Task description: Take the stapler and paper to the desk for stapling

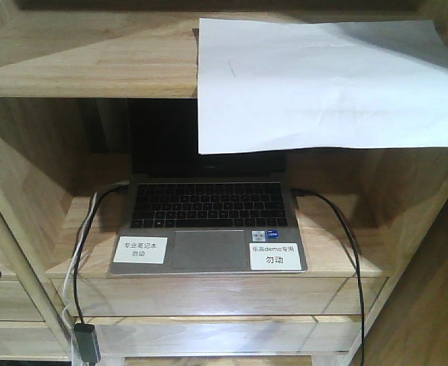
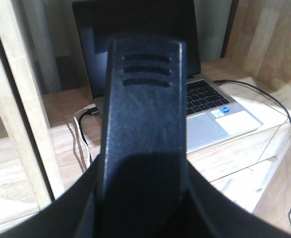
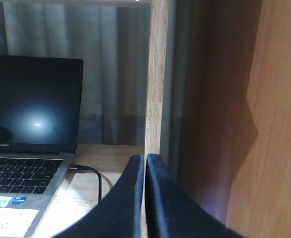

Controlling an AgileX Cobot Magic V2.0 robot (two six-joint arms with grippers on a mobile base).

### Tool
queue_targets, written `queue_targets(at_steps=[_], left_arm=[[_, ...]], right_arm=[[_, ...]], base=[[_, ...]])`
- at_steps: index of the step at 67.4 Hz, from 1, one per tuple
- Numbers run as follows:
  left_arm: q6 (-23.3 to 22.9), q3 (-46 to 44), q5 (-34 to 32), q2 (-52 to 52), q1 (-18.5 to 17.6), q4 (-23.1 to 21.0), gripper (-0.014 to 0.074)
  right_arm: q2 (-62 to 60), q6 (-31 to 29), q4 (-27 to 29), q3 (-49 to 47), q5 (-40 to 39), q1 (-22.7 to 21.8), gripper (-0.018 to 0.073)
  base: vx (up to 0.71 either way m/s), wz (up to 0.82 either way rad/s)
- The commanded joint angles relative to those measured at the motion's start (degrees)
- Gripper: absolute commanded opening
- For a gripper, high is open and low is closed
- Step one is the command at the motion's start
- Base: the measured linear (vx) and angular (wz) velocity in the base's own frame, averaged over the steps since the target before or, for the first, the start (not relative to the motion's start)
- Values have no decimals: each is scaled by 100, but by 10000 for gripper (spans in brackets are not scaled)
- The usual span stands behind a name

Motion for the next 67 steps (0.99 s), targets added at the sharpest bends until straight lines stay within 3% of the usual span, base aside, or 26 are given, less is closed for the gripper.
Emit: queue_targets(at_steps=[1,45,52,62,67], left_arm=[[-12,-168,-606,47,-26,-71,-6],[-12,-168,-556,47,-26,-71,-6],[-12,-168,-556,47,-26,-71,-6],[-12,-168,-556,47,-26,-71,-6],[-12,-168,-556,47,-26,-71,-6]], right_arm=[[-52,-59,-41,122,-409,-37,-9],[-52,105,-19,128,-434,-27,-9],[-52,1134,-36,128,-434,-20,-9],[-52,3758,-157,128,-512,-20,-9],[-52,4489,-262,128,-644,-20,-9]], base=[[0,0],[0,0],[0,0],[0,0],[0,0]])
